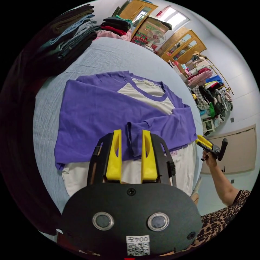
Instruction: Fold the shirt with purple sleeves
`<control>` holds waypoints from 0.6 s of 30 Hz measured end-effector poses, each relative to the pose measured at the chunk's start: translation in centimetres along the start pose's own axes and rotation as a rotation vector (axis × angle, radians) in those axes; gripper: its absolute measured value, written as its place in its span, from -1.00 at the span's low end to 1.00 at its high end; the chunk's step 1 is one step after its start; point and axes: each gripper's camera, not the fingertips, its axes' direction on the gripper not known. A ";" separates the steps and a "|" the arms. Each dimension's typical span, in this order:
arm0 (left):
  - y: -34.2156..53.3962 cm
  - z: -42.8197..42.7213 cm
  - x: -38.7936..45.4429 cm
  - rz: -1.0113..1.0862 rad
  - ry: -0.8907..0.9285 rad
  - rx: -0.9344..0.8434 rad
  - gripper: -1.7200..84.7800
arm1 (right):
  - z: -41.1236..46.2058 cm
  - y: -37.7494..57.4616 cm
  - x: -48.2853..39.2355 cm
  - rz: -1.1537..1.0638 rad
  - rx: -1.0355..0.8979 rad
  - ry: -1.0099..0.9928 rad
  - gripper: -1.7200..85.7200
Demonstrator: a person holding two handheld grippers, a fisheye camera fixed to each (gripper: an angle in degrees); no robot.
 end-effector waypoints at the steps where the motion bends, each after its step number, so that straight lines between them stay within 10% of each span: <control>1: 0.0 0.1 0.3 0.012 -0.009 0.003 -0.82 | 1.4 -0.3 -0.8 -0.032 -0.015 0.002 -0.74; 9: 1.6 -5.9 6.0 0.191 -0.229 0.286 -0.94 | 5.8 -0.2 -3.3 -0.094 -0.008 0.067 -0.95; 18: 1.8 -0.6 0.3 0.011 -0.189 0.128 -0.92 | 12.0 -0.2 -1.8 -0.050 -0.035 0.042 -0.87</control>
